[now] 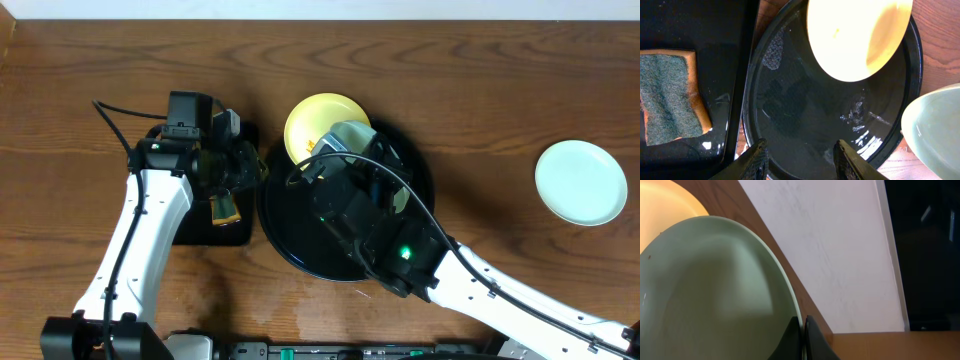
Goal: Clean dirty plates on tray and stack at the side
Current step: 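Carry the mint plate right with right gripper over the tray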
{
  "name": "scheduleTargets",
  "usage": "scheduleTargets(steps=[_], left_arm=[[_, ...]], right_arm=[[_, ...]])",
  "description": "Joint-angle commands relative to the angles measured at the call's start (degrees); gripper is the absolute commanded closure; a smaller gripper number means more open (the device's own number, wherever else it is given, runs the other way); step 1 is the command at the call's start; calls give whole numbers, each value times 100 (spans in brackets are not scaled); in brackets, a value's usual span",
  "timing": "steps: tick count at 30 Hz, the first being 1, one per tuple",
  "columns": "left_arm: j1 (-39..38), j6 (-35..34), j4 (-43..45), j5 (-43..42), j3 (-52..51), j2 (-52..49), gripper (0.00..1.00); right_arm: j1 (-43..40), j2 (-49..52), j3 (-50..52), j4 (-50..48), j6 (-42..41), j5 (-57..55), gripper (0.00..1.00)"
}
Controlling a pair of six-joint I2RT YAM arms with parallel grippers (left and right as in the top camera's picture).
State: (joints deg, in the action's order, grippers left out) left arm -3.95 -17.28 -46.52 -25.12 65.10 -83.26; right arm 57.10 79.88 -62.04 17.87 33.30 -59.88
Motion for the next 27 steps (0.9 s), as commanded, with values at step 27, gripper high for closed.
scheduleTargets(steps=[27], left_arm=[[17,118,-35,31,87,17,55]], right_arm=[[-951,-83,-98,1593,-2441,616,99]])
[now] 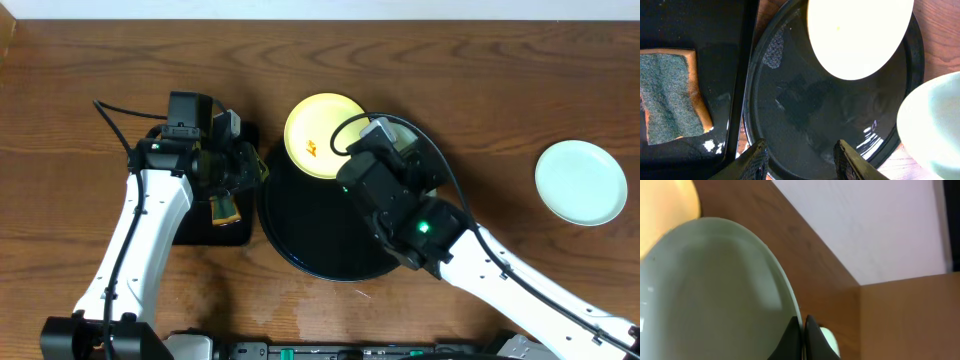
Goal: Clean dirty plates on tray and stack at the side
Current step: 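Carry the mint plate right with right gripper over the tray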
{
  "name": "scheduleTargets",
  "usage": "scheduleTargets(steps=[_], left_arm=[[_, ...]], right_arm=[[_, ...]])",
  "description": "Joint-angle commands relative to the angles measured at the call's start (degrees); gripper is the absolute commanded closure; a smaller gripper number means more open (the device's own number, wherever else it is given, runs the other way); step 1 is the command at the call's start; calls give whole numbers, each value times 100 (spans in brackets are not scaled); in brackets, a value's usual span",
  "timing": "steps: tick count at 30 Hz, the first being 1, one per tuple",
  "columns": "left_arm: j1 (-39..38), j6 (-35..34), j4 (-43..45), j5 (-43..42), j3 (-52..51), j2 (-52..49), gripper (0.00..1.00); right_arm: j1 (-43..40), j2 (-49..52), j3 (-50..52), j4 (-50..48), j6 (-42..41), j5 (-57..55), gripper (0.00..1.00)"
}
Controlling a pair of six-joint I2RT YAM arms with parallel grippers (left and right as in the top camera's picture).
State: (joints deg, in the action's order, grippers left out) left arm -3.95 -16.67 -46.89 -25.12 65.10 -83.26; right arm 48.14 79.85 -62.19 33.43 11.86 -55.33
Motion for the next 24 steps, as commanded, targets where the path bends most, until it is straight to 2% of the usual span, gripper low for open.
scheduleTargets(steps=[1,8,12,14,17,21,24], left_arm=[[17,55,17,31,87,17,55],[17,55,24,31,87,17,55],[17,55,26,28,87,17,55],[17,55,24,28,87,17,55],[17,55,22,28,87,17,55],[17,55,22,28,87,17,55],[17,55,24,28,87,17,55]], right_arm=[[2,-140,-92,118,-249,160,99],[42,-251,-90,79,-284,258,99],[-442,-234,-90,162,-1134,1019,99],[-774,-275,-92,249,-1725,1672,99],[-1517,-326,-92,326,-2411,3379,99],[-2769,-348,-90,350,-2708,5501,99],[-3755,-345,-90,367,-2708,6518,99]])
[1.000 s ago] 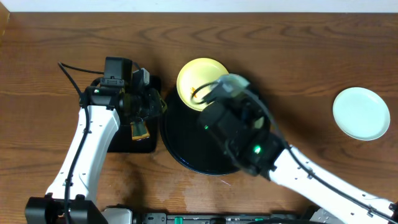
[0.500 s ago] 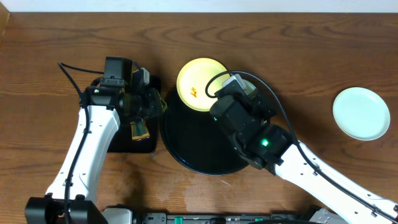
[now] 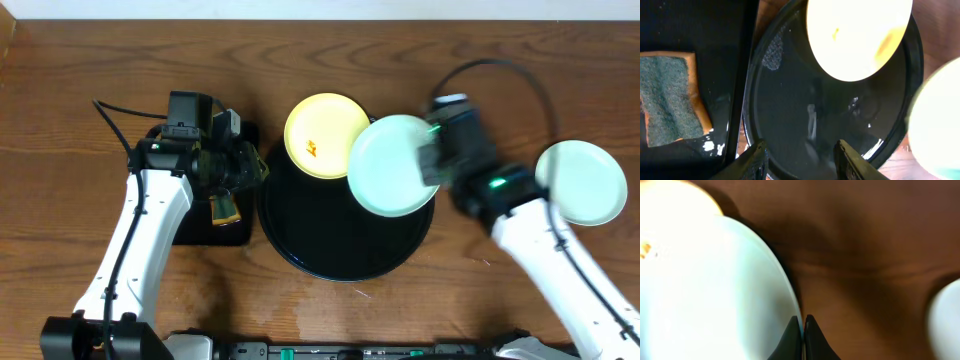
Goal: Clean dirty plates on tray and stack at the side
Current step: 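Carry the mint plate right with right gripper over the tray, then stack the mint plate onto the clean mint plate at right and release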
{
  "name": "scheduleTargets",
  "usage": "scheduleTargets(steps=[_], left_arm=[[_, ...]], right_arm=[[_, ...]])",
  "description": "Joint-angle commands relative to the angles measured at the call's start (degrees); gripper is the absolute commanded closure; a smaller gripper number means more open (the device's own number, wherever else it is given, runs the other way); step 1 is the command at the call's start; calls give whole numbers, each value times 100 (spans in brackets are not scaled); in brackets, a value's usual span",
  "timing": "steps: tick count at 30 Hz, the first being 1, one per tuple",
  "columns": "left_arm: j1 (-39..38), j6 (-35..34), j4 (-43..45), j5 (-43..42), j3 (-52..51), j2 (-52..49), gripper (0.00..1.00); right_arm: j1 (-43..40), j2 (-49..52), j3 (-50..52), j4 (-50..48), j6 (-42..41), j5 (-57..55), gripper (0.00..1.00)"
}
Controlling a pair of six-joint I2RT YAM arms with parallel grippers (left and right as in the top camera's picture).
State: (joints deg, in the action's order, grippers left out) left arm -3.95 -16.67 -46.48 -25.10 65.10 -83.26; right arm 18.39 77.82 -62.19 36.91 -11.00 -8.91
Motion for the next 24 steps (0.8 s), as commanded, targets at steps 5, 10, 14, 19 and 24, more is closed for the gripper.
scheduleTargets(steps=[5,10,14,19,24], left_arm=[[17,55,-17,26,87,17,55],[17,55,4,26,87,17,55],[17,55,9,26,87,17,55],[17,55,9,26,87,17,55],[17,55,28,26,87,17,55]], right_arm=[[-2448,-129,-90,136,-557,2590,99],[-3866,98,-83,160,-986,2564,99],[-4819,463,-83,142,-1447,2319,99],[-5595,1047,-83,33,-1751,1565,99],[-5751,1582,-83,168,-1770,444,99]])
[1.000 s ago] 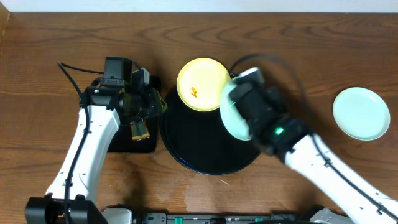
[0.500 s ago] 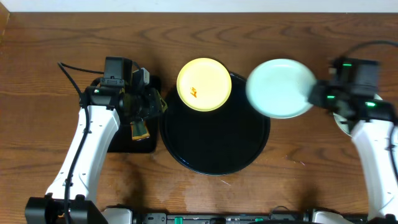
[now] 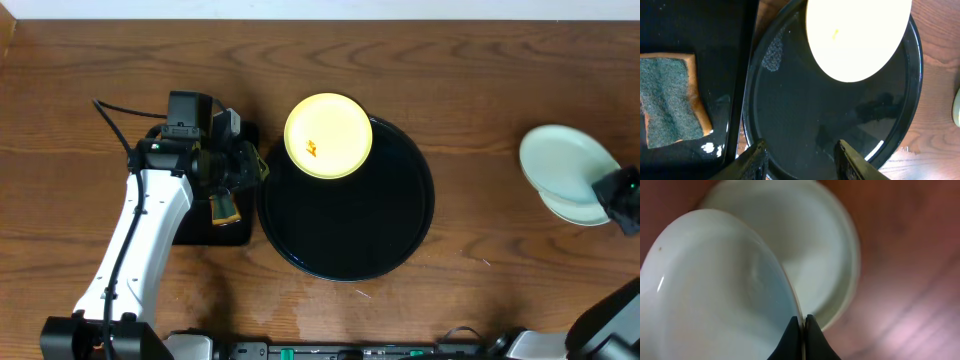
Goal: Clean dirty plates on tray and stack at the side
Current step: 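Stack the mint plate onto the clean mint plate at right and release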
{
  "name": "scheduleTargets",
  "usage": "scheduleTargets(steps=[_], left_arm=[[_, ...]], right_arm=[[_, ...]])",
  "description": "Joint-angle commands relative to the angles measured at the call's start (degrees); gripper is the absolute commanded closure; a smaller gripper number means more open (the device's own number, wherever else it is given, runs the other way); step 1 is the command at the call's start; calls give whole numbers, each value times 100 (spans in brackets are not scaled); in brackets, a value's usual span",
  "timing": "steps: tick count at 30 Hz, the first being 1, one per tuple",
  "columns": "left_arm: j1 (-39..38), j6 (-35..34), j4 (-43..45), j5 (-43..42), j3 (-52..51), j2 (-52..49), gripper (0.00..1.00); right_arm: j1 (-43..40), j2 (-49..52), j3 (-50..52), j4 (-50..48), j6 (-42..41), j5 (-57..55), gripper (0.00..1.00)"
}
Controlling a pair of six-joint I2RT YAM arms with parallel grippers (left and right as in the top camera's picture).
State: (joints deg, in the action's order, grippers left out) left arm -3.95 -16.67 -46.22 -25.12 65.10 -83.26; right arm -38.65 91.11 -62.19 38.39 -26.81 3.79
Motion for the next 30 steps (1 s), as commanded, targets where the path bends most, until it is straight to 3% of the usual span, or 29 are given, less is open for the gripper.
scheduleTargets(steps=[1,3,5,6,11,16,20,23,30], left_arm=[[17,55,0,28,87,17,55],[17,57,-2,28,87,17,55],[17,55,-9,26,87,17,55],[17,55,-22,26,87,17,55],[17,55,-20,26,87,17,55],[17,55,2,28,87,17,55],[17,57,2,28,87,17,55],[17,57,0,28,87,17,54],[17,57,-20,28,87,22,55]], right_arm=[[-46,313,-83,15,-190,-848,99],[-46,393,-83,7,-188,-857,99],[-37,382,-85,0,-188,-1005,76],[-33,352,-85,2,-188,-1095,72],[116,-271,-85,13,-184,-1093,68],[798,-1292,-85,-125,129,289,62],[1871,-1611,-85,-173,667,1202,60],[2933,-1517,-66,-177,1224,1290,59],[5069,-393,-63,-990,2618,1250,58]])
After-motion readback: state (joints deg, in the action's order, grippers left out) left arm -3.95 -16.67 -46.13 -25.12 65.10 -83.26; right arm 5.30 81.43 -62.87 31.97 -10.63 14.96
